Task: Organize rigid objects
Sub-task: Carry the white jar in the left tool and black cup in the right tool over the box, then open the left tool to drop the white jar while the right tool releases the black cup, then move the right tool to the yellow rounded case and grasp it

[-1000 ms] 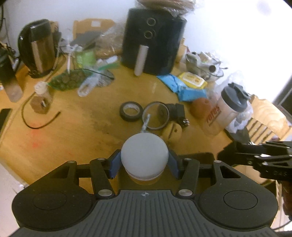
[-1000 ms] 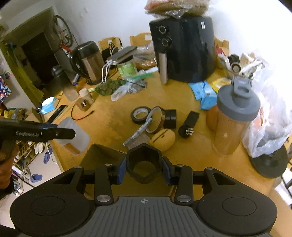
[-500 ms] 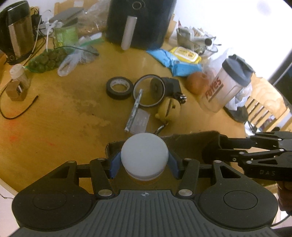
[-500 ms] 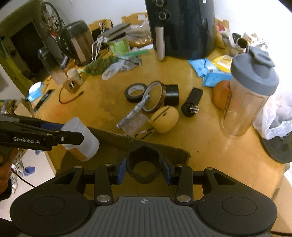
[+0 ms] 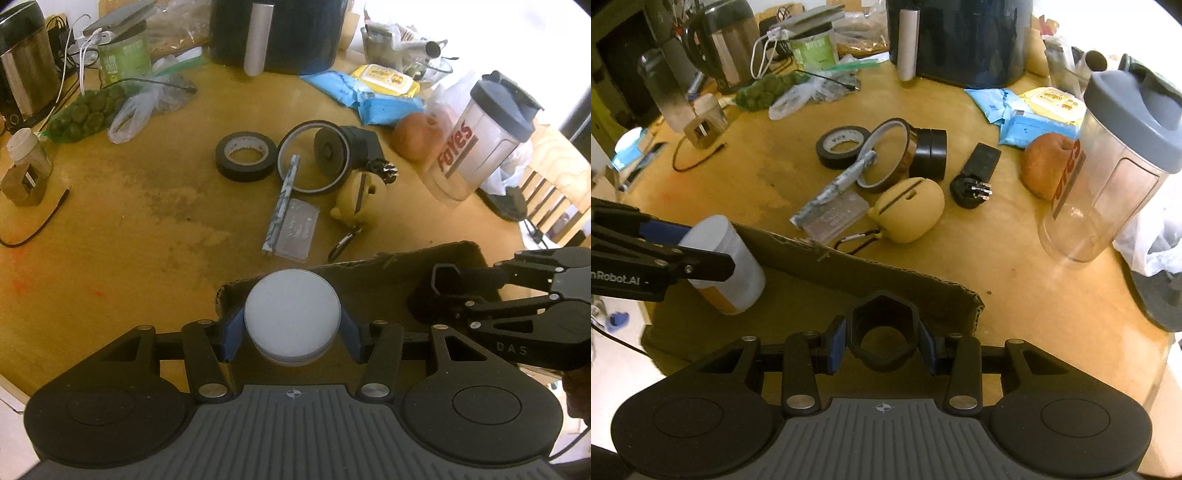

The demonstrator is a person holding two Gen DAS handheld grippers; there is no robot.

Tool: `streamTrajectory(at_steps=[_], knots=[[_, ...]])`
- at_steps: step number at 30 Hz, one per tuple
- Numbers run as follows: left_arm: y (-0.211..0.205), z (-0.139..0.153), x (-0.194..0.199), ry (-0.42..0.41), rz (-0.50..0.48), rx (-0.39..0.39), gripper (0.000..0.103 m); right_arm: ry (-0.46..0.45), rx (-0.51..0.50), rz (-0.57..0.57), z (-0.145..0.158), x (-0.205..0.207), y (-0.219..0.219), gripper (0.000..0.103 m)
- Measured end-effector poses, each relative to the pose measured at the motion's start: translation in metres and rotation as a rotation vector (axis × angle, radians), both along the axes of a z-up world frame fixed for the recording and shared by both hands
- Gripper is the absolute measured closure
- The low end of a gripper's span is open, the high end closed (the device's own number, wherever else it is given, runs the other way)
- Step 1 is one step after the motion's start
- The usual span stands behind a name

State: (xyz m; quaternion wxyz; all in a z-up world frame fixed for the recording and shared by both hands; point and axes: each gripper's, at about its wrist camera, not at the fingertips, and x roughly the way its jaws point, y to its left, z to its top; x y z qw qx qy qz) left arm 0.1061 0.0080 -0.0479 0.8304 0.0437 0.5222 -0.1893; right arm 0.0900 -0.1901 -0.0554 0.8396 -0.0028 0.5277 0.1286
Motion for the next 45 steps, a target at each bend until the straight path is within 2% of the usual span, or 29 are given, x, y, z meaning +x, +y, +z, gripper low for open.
streamTrajectory(at_steps=[7,11,13,15,16,17,20,23,28,45], knots=[[0.000,-0.001,0.001,-0.006,0.043,0.031,0.050,-0.004,-0.040,-0.019,-0.006,0.008,-0.003,0.059],[0.003,0.001,-0.002,-0.013,0.073,0.017,0.050,-0.009,-0.041,-0.014,-0.007,0.009,-0.002,0.059],[0.005,0.009,-0.006,-0.045,0.090,-0.006,0.050,-0.012,-0.048,-0.007,-0.007,0.009,-0.001,0.059],[0.007,0.016,-0.008,-0.058,0.100,-0.018,0.050,-0.025,-0.049,-0.005,-0.004,0.008,-0.002,0.056],[0.008,0.019,-0.009,-0.062,0.108,-0.024,0.050,-0.028,-0.046,-0.004,-0.003,0.007,-0.002,0.050],[0.010,0.022,-0.010,-0.066,0.116,-0.031,0.050,-0.035,-0.042,-0.005,-0.001,0.006,-0.002,0.038],[0.014,0.029,-0.012,-0.074,0.133,-0.042,0.050,-0.052,-0.003,-0.007,0.007,0.001,-0.002,0.023],[0.020,0.034,-0.013,-0.065,0.151,-0.050,0.050,-0.067,0.026,-0.013,0.015,-0.005,-0.001,0.011],[0.030,0.034,-0.012,-0.024,0.184,-0.083,0.050,-0.093,0.045,-0.054,0.028,-0.014,-0.003,0.001],[0.040,0.038,-0.015,-0.040,0.201,-0.092,0.050,-0.107,0.014,-0.160,0.042,-0.022,-0.010,0.000]])
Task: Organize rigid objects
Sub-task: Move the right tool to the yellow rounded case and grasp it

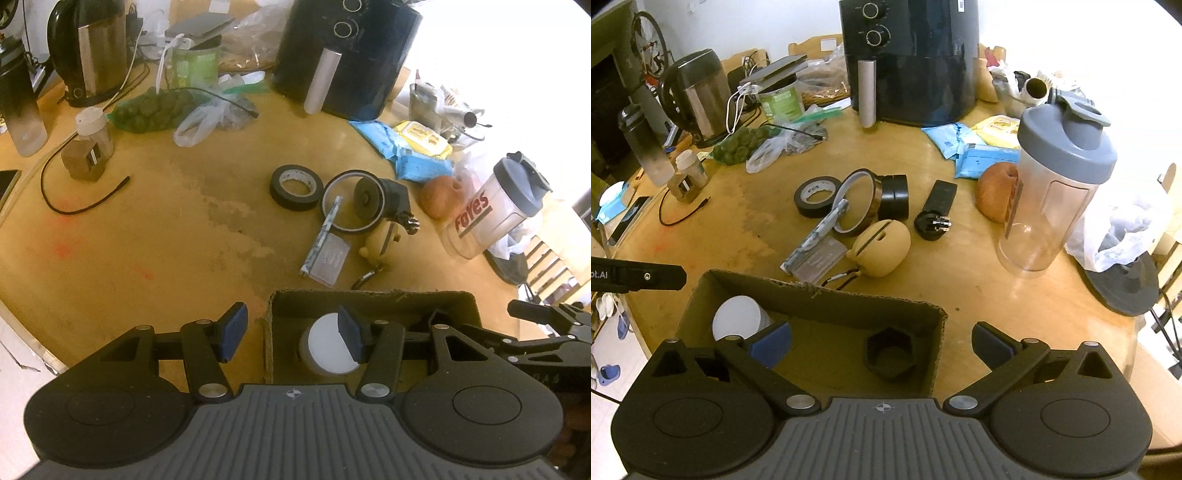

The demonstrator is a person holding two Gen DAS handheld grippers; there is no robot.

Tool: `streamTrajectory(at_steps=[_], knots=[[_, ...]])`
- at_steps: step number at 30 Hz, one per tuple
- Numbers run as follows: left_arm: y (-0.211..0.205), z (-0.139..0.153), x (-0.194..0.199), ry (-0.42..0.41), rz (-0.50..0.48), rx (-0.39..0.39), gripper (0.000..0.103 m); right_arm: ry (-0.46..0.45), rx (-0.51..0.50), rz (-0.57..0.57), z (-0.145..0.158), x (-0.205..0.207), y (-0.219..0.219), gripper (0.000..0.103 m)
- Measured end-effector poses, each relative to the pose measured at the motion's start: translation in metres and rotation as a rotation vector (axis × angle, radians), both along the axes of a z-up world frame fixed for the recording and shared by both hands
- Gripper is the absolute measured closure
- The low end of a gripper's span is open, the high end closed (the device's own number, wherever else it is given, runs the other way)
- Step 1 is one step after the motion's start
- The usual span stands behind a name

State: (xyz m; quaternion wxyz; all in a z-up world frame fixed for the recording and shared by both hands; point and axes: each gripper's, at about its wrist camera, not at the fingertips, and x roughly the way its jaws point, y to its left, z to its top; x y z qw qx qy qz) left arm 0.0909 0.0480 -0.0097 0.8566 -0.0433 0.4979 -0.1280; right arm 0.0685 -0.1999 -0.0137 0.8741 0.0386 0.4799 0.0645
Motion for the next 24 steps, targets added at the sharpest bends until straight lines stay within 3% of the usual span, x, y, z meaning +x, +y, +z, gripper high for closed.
streamTrajectory(at_steps=[24], knots=[[-0.010,0.007,0.010,-0.019,-0.014,-0.007,0.049,-0.021,-0.037,-0.033,0.020,0.010,-0.012,0.000]])
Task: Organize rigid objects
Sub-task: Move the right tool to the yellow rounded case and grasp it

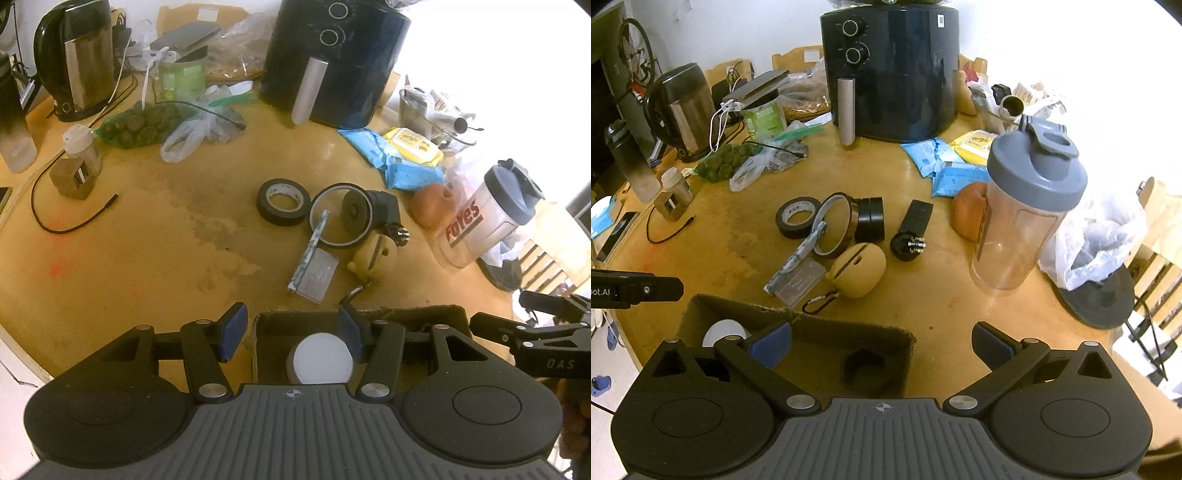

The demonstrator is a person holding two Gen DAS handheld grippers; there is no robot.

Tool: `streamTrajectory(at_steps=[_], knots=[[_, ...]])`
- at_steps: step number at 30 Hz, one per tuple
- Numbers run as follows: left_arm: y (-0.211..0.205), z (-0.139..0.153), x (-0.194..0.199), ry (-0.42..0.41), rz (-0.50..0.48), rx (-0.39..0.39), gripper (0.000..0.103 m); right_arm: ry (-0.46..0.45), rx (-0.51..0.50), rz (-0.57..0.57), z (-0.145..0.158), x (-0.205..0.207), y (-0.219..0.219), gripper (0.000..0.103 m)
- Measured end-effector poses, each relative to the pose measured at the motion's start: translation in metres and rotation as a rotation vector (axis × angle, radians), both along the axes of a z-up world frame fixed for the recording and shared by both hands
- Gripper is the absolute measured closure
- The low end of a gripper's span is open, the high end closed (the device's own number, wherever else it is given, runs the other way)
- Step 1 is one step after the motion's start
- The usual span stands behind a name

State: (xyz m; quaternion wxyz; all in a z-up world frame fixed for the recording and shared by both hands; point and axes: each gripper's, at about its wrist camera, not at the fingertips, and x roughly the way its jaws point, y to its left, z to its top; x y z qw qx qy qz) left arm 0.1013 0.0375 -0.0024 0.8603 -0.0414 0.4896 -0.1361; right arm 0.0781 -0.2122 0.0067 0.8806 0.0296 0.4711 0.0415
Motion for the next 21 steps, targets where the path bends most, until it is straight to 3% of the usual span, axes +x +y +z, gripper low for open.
streamTrajectory(at_steps=[10,21], knots=[[0.005,0.002,0.006,0.014,0.056,0.015,0.049,-0.020,0.004,0.092,-0.001,0.030,0.002,0.000],[0.007,0.000,0.000,0.030,0.127,-0.003,0.049,0.024,0.035,0.160,-0.023,0.067,0.005,0.000]])
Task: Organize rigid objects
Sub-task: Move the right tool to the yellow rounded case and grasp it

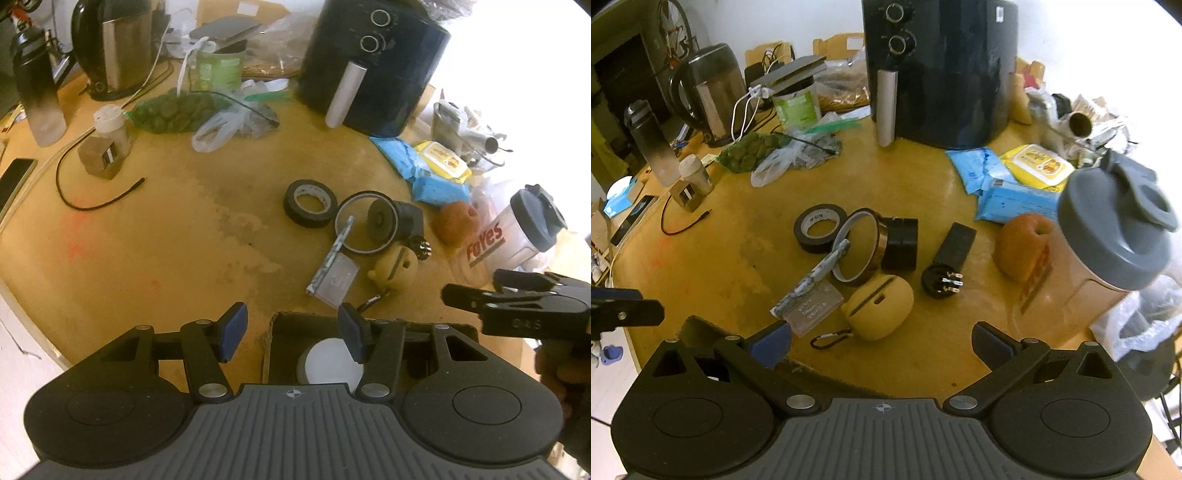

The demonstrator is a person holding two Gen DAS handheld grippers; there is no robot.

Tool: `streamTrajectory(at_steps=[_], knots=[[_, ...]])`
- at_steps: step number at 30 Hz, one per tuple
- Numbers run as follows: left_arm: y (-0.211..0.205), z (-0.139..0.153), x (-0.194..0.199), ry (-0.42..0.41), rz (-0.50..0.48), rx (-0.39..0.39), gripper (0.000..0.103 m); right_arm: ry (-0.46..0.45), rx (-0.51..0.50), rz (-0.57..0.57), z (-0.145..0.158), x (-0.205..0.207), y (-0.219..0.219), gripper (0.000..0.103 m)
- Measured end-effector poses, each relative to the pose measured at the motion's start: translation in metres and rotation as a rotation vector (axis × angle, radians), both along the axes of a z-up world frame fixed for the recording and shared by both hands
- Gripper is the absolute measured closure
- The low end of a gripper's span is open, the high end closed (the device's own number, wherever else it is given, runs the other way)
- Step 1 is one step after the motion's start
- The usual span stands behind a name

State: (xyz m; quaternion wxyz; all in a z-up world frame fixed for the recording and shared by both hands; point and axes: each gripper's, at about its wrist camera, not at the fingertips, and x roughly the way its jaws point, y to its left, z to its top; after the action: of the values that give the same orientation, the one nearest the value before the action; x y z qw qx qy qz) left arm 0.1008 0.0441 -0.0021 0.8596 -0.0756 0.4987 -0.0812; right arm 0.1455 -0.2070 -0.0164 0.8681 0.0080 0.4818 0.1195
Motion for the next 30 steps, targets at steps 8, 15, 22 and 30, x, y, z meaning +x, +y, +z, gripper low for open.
streamTrajectory(at_steps=[8,15,22,30], knots=[[0.006,0.001,-0.008,-0.006,0.045,0.004,0.049,0.036,-0.009,0.060,-0.025,0.026,0.010,0.000],[0.019,0.001,-0.018,-0.007,0.109,0.005,0.050,0.070,-0.040,0.104,-0.049,0.046,0.019,0.000],[0.030,0.000,-0.026,0.003,0.171,0.004,0.049,0.116,-0.068,0.130,-0.070,0.064,0.027,0.009],[0.034,0.001,-0.034,0.000,0.202,0.004,0.049,0.158,-0.099,0.154,-0.091,0.076,0.035,0.026]])
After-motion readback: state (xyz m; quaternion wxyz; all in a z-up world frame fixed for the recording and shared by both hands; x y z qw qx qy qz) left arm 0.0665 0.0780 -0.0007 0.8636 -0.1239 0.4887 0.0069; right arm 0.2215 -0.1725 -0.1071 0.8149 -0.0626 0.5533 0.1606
